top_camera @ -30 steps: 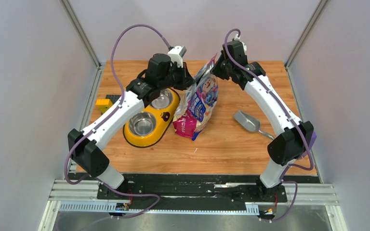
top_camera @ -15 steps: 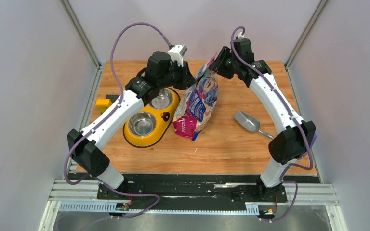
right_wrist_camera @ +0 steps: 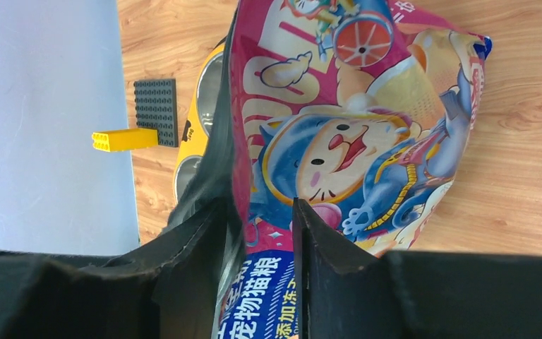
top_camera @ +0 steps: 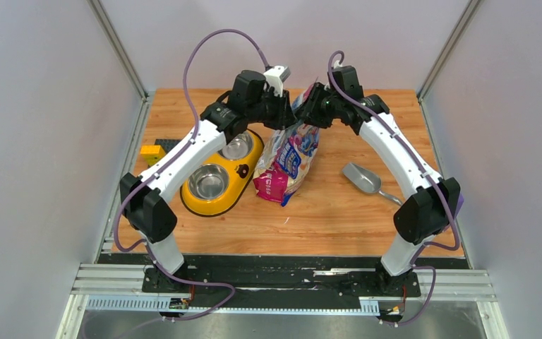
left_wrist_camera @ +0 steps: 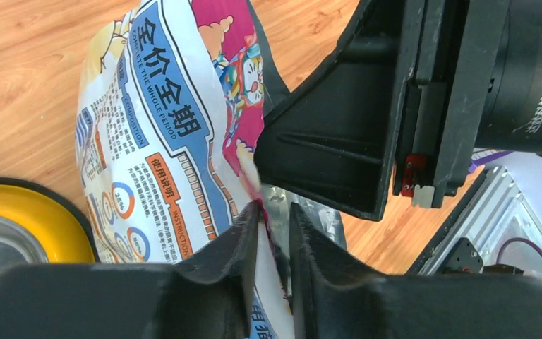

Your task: Serve the pet food

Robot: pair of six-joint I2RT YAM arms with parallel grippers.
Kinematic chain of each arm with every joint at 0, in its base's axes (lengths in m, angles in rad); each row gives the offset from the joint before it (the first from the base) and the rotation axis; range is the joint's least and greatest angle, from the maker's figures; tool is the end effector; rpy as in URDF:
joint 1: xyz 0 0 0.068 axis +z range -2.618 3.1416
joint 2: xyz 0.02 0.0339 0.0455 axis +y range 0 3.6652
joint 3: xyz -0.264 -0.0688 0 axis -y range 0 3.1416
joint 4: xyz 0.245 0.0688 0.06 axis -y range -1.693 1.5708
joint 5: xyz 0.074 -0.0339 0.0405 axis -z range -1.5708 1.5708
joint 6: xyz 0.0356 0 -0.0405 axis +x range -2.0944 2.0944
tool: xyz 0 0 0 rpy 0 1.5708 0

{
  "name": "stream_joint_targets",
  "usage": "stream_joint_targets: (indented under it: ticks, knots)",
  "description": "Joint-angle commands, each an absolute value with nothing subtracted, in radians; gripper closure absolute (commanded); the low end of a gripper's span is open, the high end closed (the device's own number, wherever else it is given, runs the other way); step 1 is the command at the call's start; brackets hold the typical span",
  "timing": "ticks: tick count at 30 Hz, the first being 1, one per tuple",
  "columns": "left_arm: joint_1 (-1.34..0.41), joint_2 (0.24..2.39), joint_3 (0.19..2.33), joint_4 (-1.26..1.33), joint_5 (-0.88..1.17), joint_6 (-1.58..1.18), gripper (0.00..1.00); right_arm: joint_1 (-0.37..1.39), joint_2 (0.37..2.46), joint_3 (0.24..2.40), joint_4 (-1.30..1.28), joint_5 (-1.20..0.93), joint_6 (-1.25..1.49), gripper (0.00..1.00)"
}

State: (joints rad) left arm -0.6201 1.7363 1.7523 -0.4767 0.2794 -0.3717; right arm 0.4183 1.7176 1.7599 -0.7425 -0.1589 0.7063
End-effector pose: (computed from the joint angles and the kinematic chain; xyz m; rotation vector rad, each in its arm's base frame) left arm 0.3234 -0.2430 0.3897 0.4474 2.0870 -0.8904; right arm 0.3489 0.1613 0.3746 0.2542 2.3669 0.7501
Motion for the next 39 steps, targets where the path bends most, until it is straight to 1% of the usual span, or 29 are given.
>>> stream_joint_targets:
  ticks: [1, 2, 3, 5, 6, 7, 15, 20, 24, 34, 37, 38, 39]
  knots:
    - [-0.618, 1.757, 1.817, -0.534, 0.223, -0.303, 0.8, 0.43, 1.71, 1.791, -0.778, -0.146, 0.725, 0.65]
    - [-0.618, 1.76, 1.824, -0.544, 0.218, -0.296, 0.85, 0.43, 1.721, 1.802, -0.792, -0.141, 0.721, 0.7]
    - [-0.618, 1.767, 1.842, -0.562, 0.205, -0.293, 0.96, 0.43, 1.732, 1.812, -0.806, -0.132, 0.715, 0.76]
    - [-0.619, 1.777, 1.874, -0.592, 0.179, -0.285, 1.0, 0.43, 1.742, 1.832, -0.838, -0.09, 0.703, 0.89]
    - [-0.619, 1.778, 1.888, -0.601, 0.158, -0.279, 1.0, 0.43, 1.741, 1.839, -0.854, -0.061, 0.696, 0.99]
    - [-0.619, 1.776, 1.894, -0.616, 0.145, -0.278, 1.0, 0.43, 1.738, 1.847, -0.866, -0.034, 0.688, 1.0]
    - [-0.619, 1.705, 1.918, -0.638, 0.006, -0.272, 1.0, 0.426, 1.704, 1.983, -0.995, 0.171, 0.602, 1.0]
    - [-0.617, 1.657, 1.914, -0.632, -0.065, -0.265, 1.0, 0.421, 1.69, 2.01, -1.022, 0.234, 0.562, 1.0]
    - [-0.616, 1.642, 1.932, -0.646, -0.109, -0.277, 1.0, 0.409, 1.691, 2.019, -1.033, 0.243, 0.545, 1.0]
    - [-0.612, 1.623, 1.957, -0.648, -0.103, -0.28, 1.0, 0.408, 1.687, 2.078, -1.047, 0.263, 0.536, 1.0]
    - [-0.612, 1.622, 1.956, -0.64, -0.06, -0.277, 1.0, 0.408, 1.683, 2.09, -1.043, 0.266, 0.531, 1.0]
    - [-0.611, 1.623, 1.958, -0.639, -0.048, -0.277, 0.98, 0.409, 1.682, 2.095, -1.043, 0.263, 0.528, 1.0]
    - [-0.611, 1.626, 1.963, -0.639, -0.023, -0.28, 0.94, 0.409, 1.683, 2.1, -1.043, 0.257, 0.527, 1.0]
